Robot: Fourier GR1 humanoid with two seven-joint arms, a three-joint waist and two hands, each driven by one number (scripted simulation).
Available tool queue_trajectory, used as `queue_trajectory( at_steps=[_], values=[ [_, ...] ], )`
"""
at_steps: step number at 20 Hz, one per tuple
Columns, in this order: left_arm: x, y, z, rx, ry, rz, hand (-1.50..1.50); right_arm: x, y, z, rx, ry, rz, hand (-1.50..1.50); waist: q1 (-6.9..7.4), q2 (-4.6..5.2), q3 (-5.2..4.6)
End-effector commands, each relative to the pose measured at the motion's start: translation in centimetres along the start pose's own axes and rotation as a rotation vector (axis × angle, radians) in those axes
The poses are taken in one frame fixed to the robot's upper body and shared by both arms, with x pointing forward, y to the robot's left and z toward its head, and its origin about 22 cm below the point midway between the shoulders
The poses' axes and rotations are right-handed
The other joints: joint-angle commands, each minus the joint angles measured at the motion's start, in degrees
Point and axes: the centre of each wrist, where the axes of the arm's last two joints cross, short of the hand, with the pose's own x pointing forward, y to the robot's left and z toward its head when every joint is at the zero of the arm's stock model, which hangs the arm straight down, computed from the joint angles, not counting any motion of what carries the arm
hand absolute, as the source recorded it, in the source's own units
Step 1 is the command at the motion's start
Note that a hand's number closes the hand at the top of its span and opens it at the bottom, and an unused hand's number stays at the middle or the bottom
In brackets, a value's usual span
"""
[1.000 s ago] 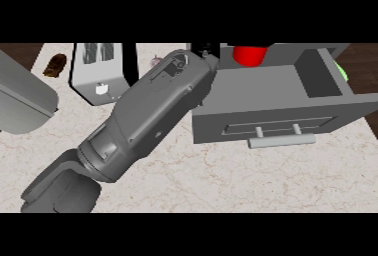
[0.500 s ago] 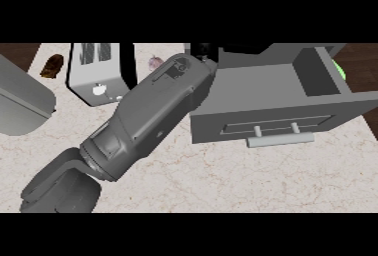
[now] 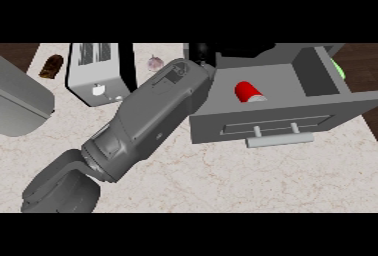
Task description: Pick up the can, place it into the drawer and close the drawer
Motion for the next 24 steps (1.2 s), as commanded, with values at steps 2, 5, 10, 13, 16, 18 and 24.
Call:
queue_trajectory(
  at_steps=[2, 5, 10, 13, 16, 18, 24],
  values=[
    [1.0, -0.3, -0.2, 0.005, -0.016, 0.029, -1.50, 1.3, 0.5, -0.2, 0.002, -0.056, 0.038, -1.50, 0.12, 0.06, -0.03],
    [-0.1, 0.1, -0.1, 0.010, -0.032, 0.024, -1.50, 3.6, 0.3, -0.9, 0.056, -0.173, 0.251, -1.50, -0.05, 0.31, -0.04],
    [0.9, -0.3, -0.2, -0.018, -0.076, 0.070, -1.50, 3.3, 1.8, -1.4, 0.155, -0.244, 0.322, -1.50, 1.53, 0.11, -0.03],
    [2.1, -1.3, 0.6, -0.017, -0.104, 0.084, -1.50, 3.8, 3.3, -2.7, 0.156, -0.289, 0.381, -1.50, 1.55, 0.23, -0.04],
    [2.2, -1.3, 0.6, 0.004, -0.128, 0.081, -1.50, 3.4, 3.9, -3.8, 0.179, -0.288, 0.482, -1.50, 2.68, 0.20, -0.02],
    [3.3, -1.9, 0.7, -0.011, -0.135, 0.079, -1.50, 4.4, 5.3, -4.6, 0.177, -0.303, 0.527, -1.50, 3.79, -0.15, -0.11],
    [2.4, -1.3, 0.5, -0.021, -0.076, 0.119, -1.50, 3.2, 8.3, -7.5, 0.214, -0.312, 0.659, -1.50, 4.16, -0.17, -0.09]
  ],
)
